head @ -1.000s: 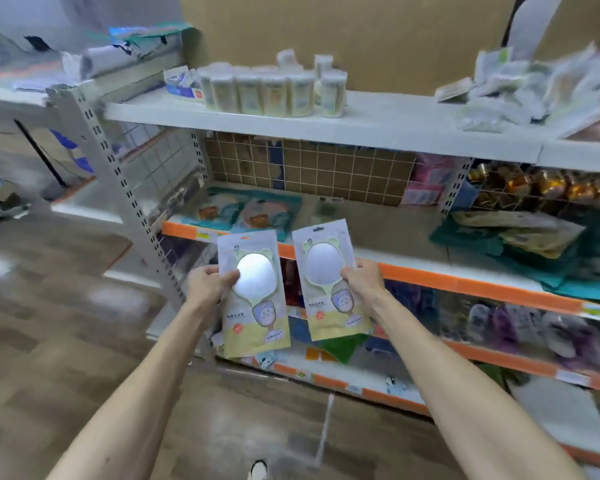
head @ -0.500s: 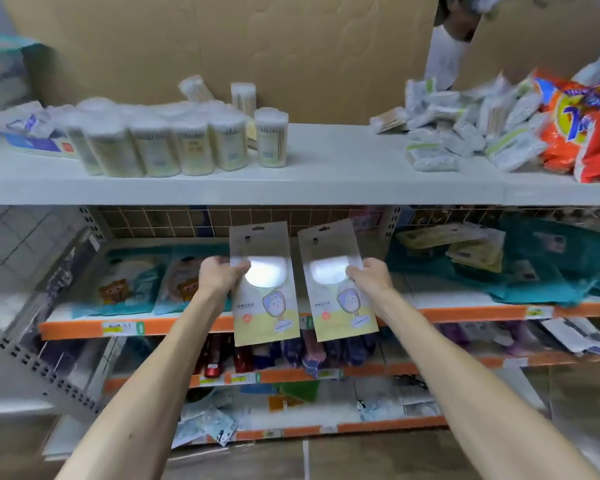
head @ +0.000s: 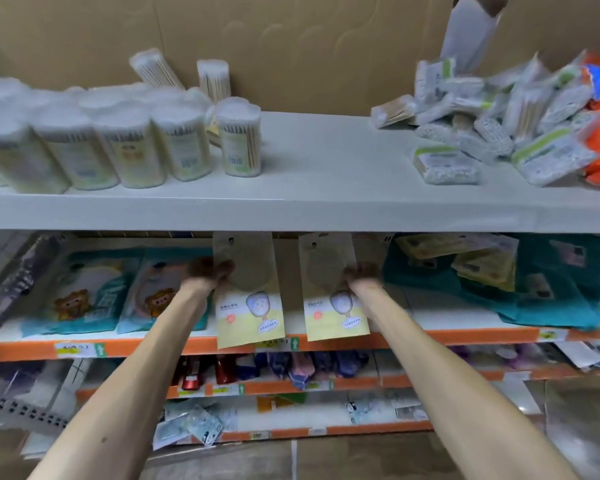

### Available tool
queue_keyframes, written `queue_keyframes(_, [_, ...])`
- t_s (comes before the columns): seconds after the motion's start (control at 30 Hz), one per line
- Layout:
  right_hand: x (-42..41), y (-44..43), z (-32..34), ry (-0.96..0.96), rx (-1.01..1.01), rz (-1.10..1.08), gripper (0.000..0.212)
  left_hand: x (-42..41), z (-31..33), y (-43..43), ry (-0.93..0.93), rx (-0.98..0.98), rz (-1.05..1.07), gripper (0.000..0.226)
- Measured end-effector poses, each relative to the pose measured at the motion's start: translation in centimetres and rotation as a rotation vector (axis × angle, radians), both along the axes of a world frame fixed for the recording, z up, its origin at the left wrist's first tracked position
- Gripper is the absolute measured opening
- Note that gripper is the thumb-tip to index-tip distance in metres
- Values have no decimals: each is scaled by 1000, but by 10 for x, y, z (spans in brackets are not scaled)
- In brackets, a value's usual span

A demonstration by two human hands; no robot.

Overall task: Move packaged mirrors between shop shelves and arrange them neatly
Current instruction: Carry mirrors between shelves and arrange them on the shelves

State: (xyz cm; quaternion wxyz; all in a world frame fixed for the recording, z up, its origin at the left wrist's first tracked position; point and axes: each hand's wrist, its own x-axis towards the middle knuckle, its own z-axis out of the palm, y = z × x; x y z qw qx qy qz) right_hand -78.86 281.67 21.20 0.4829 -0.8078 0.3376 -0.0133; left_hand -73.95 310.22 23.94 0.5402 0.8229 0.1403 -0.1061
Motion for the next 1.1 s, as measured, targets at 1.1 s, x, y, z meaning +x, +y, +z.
queue_keyframes(1.1, [35, 4, -12, -221, 194, 301, 51, 28, -10, -81, -123, -175, -130, 9])
